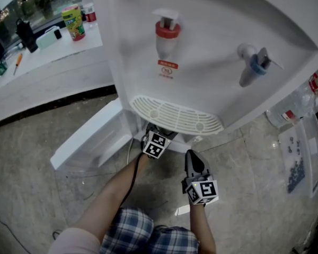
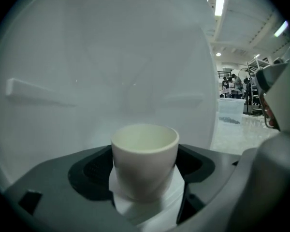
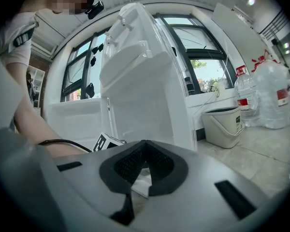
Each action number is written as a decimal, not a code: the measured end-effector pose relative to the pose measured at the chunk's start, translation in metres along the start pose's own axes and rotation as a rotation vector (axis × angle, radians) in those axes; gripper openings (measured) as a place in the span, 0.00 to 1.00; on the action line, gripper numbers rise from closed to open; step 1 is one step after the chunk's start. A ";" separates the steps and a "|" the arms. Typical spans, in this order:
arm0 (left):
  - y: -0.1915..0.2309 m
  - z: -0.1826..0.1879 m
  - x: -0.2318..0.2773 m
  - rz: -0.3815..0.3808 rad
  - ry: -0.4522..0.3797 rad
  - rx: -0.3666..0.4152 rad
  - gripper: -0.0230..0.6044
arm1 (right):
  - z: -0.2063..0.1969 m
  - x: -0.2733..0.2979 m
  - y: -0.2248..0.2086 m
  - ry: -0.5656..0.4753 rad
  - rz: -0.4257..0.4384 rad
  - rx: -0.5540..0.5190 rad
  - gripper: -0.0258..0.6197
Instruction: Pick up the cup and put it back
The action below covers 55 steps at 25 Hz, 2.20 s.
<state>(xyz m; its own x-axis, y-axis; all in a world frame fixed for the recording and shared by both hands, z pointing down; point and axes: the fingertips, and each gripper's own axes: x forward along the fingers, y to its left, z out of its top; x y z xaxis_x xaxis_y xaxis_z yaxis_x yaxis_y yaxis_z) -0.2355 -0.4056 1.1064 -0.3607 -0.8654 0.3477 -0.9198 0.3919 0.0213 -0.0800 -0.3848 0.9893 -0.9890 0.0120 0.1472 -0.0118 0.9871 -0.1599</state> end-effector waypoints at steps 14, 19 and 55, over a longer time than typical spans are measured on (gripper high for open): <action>-0.019 0.005 -0.040 -0.080 -0.001 0.030 0.68 | -0.010 -0.009 -0.008 0.013 -0.030 0.020 0.07; -0.031 0.013 -0.087 -0.105 -0.033 0.051 0.68 | -0.013 -0.009 -0.011 0.012 -0.035 0.024 0.07; -0.012 0.044 -0.076 -0.022 -0.087 0.019 0.68 | -0.016 -0.001 -0.009 0.011 -0.018 0.031 0.07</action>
<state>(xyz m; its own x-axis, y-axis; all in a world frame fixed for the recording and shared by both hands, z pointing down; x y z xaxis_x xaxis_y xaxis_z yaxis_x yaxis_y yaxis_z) -0.2033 -0.3581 1.0387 -0.3515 -0.8979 0.2649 -0.9302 0.3670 0.0097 -0.0767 -0.3915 1.0059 -0.9869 -0.0035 0.1612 -0.0341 0.9816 -0.1877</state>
